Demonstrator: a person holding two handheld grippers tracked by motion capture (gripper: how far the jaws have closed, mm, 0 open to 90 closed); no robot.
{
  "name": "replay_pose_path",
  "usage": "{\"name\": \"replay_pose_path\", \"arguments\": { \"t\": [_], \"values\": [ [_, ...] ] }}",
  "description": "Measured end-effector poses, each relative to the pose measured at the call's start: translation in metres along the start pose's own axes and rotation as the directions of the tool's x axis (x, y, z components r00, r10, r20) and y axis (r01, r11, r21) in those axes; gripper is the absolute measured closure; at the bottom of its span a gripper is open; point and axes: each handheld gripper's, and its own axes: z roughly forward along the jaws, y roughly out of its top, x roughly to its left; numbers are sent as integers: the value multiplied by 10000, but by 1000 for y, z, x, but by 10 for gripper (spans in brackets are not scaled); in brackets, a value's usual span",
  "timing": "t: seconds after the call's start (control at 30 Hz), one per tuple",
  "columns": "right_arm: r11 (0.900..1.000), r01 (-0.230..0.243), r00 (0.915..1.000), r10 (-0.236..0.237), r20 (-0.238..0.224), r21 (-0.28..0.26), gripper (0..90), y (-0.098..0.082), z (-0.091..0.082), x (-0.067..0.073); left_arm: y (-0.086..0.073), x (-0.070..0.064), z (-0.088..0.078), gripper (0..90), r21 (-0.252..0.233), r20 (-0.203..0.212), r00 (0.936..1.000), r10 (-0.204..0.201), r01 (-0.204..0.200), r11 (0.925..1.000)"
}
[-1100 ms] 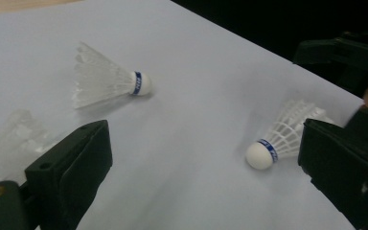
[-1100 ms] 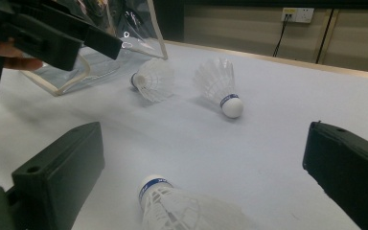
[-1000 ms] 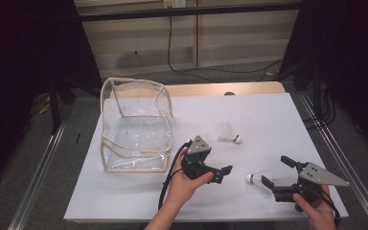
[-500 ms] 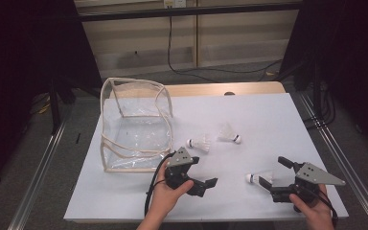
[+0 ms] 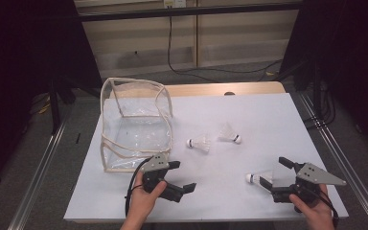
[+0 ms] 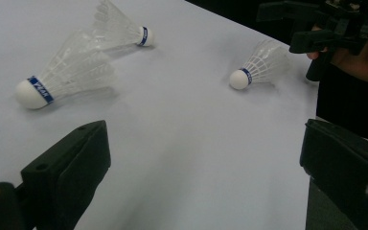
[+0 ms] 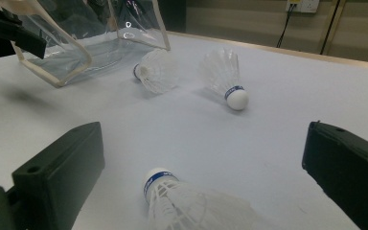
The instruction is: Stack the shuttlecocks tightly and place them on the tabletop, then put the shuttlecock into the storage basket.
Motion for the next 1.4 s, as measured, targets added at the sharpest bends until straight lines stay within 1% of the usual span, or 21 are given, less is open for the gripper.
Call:
{"name": "replay_pose_path", "arguments": {
  "t": [0.07, 0.13, 0.23, 0.33, 0.37, 0.43, 0.53, 0.6, 0.7, 0.77, 0.8, 0.87, 0.9, 0.97, 1.0, 1.03, 1.13, 1.17, 1.23, 1.3, 1.4],
  "values": [
    [10000, 8, 10000, -8, -7, 8, 5, 0, 0, 0, -2, 2, -6, 36, 39, -74, 9999, 105, -105, 9999],
    [10000, 11, 10000, -11, -10, 19, 5, 0, 0, 0, -5, 4, -12, 36, 15, -10, 9999, 107, -107, 9999],
    [10000, 4, 10000, -4, -43, 3, 5, 0, 1, 1, -8, 7, -19, 36, 110, -120, 9997, 219, -218, 9997],
    [10000, -7, 10000, 7, -61, 6, 6, 0, 1, 1, -10, 9, -27, 36, 40, -67, 9998, 207, -207, 9998],
    [10000, 29, 10000, -29, -69, 12, 6, 0, 1, 1, -11, 10, -30, 36, 90, -77, 9995, 318, -317, 9995],
    [10000, 56, 10000, -56, -74, -5, 7, 0, 1, 2, -12, 12, -36, 36, 57, -90, 9992, 396, -395, 9992],
    [10000, 42, 9999, -42, -97, 3, 7, 0, 2, 2, -15, 15, -42, 35, 26, -215, 9992, 349, -348, 9994],
    [10000, 70, 9999, -70, -123, 16, 7, 0, 2, 2, -18, 18, -45, 36, 22, -298, 9992, 280, -279, 9996],
    [10000, 49, 9999, -48, -135, 28, 7, 1, 3, 3, -21, 21, -50, 36, 99, -383, 9987, 343, -340, 9994],
    [10000, 62, 9999, -61, -161, 33, 8, 1, 3, 4, -22, 22, -52, 36, 67, -306, 9990, 320, -318, 9995],
    [10000, 79, 9998, -79, -165, 30, 8, 1, 3, 4, -22, 22, -53, 38, 58, -353, 9989, 298, -296, 9995],
    [10000, 76, 9998, -75, -165, 51, 9, 1, 3, 4, -23, 23, -55, 38, 120, -313, 9990, 334, -330, 9994],
    [9999, 92, 9998, -91, -152, 61, 9, 1, 3, 4, -23, 24, -57, 38, 116, -350, 9986, 397, -393, 9992],
    [10000, 34, 9999, -33, -135, 83, 9, 1, 3, 4, -24, 26, -60, 38, 78, -299, 9988, 390, -388, 9992],
    [10000, 8, 9999, -6, -139, 85, 9, 1, 3, 4, -25, 27, -64, 39, 65, -377, 9982, 469, -467, 9989],
    [9999, 5, 9999, -4, -157, 109, 9, 1, 2, 4, -26, 27, -66, 38, -22, -386, 9986, 369, -370, 9993],
    [9998, 29, 9999, -27, -127, 214, 11, 0, 2, 4, -27, 29, -70, 37, -56, -346, 9987, 383, -385, 9992],
    [9997, -35, 9999, 38, -157, 229, 13, 1, 2, 4, -28, 30, -71, 38, -30, -334, 9986, 419, -420, 9991],
    [9996, -85, 9999, 89, -144, 284, 13, 1, 2, 3, -29, 32, -73, 38, -79, -413, 9984, 395, -398, 9992],
    [9990, -238, 9996, 243, -138, 371, 14, 0, 2, 3, -31, 33, -73, 38, -69, -512, 9980, 375, -379, 9993],
    [9980, -396, 9991, 405, -160, 499, 14, 0, 2, 2, -31, 32, -72, 38, -22, -465, 9982, 389, -390, 9992]
  ]
}}
